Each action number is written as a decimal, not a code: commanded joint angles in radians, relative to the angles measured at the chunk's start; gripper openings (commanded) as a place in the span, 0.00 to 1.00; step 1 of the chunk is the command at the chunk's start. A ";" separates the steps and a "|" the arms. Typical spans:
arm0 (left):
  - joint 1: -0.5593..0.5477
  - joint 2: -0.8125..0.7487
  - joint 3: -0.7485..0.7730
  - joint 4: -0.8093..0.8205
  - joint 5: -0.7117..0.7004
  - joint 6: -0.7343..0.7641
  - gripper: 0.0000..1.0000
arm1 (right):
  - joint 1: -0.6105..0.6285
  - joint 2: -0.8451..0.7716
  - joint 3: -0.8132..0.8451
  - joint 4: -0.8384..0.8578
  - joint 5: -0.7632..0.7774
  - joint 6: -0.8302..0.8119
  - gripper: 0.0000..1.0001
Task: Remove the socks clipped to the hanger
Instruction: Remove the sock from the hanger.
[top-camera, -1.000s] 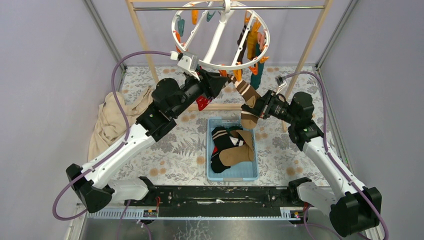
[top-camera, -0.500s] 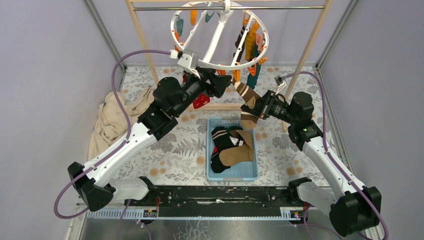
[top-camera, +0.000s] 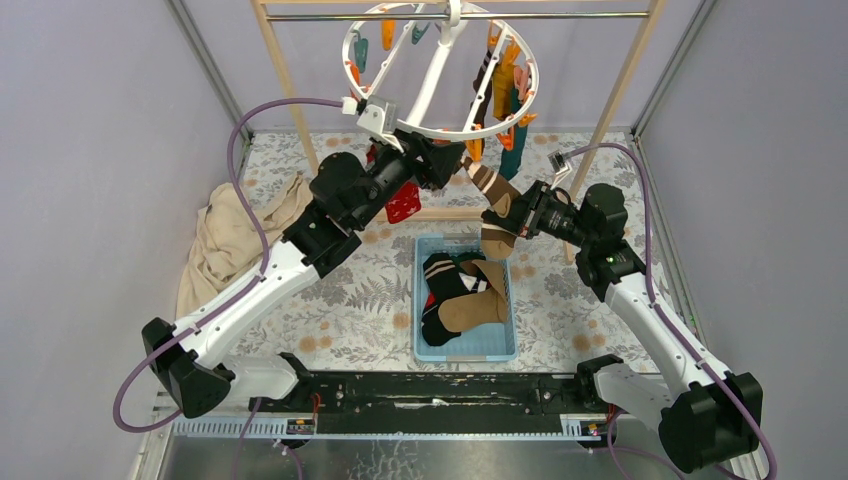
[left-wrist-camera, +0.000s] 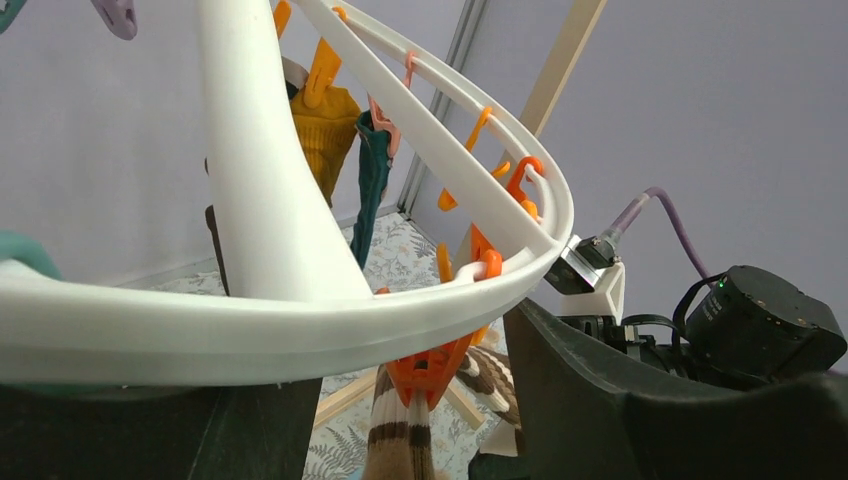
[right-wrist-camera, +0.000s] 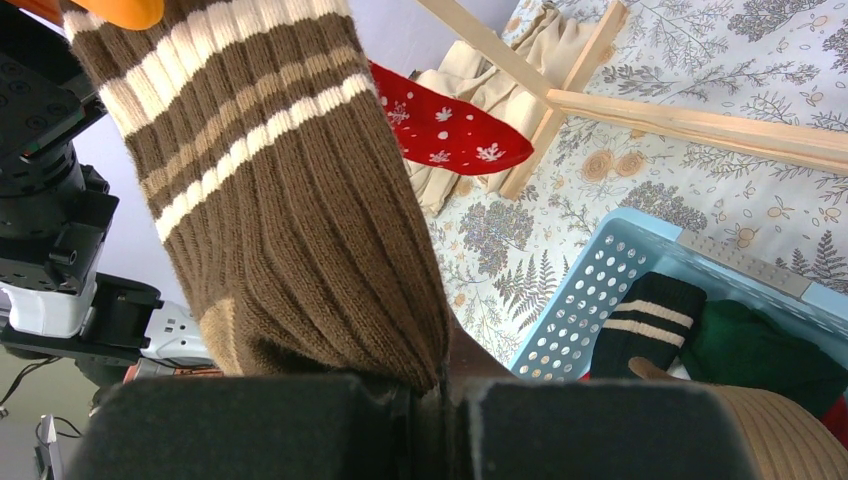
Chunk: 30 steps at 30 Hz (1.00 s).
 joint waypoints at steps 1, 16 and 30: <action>-0.005 -0.001 0.016 0.096 -0.037 0.014 0.69 | -0.003 -0.005 0.006 0.044 -0.030 0.005 0.00; -0.005 0.001 0.022 0.080 -0.049 0.024 0.44 | -0.003 -0.007 -0.010 0.052 -0.033 0.006 0.00; -0.005 0.006 0.047 0.046 -0.045 0.032 0.04 | -0.002 -0.005 -0.009 0.055 -0.049 0.012 0.00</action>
